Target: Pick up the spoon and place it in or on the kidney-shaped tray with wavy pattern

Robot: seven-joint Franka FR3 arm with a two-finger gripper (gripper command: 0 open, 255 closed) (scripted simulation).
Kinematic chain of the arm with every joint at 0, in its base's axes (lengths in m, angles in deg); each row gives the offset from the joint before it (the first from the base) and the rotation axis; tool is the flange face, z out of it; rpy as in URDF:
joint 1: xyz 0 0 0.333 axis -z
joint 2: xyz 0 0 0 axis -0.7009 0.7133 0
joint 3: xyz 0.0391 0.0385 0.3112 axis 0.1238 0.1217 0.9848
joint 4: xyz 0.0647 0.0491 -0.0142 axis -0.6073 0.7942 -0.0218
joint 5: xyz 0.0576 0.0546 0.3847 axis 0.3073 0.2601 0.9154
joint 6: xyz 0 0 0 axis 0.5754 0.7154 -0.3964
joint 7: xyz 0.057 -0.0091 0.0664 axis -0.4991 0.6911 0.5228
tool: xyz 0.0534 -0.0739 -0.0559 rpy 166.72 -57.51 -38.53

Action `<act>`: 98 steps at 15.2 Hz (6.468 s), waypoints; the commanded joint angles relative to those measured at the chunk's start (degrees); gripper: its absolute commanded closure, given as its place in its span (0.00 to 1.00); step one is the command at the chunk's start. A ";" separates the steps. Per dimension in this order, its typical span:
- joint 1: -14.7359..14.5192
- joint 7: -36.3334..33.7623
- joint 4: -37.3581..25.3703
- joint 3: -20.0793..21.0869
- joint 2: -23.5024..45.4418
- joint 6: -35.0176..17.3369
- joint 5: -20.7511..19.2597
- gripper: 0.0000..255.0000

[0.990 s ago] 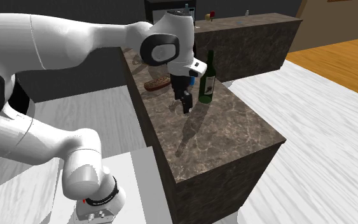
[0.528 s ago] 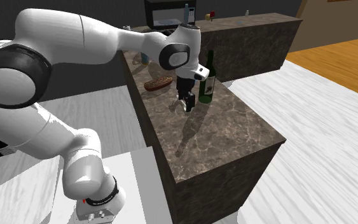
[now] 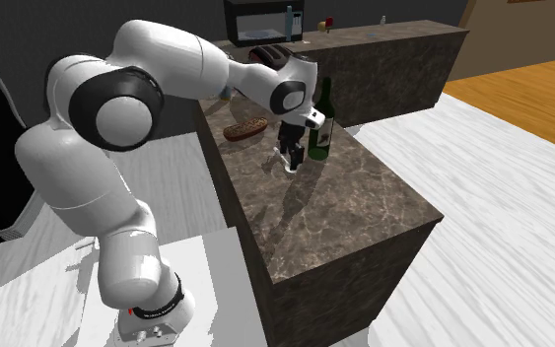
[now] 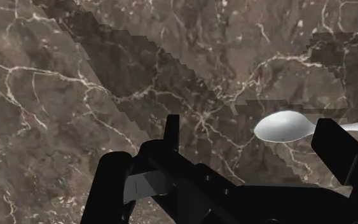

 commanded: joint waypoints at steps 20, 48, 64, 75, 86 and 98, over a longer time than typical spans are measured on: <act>-4.37 -8.43 -8.11 1.77 18.90 -6.56 -5.27 0.00; -3.68 -7.90 -14.11 2.42 13.57 4.42 -3.21 1.00; -10.73 -19.05 -24.30 6.31 17.30 10.31 -4.58 1.00; -24.98 -34.60 -44.00 8.91 31.61 15.50 -10.85 1.00; -24.47 -34.29 -37.02 8.33 32.69 7.64 -11.33 1.00; -24.44 -34.27 -35.09 8.08 33.47 5.01 -11.68 1.00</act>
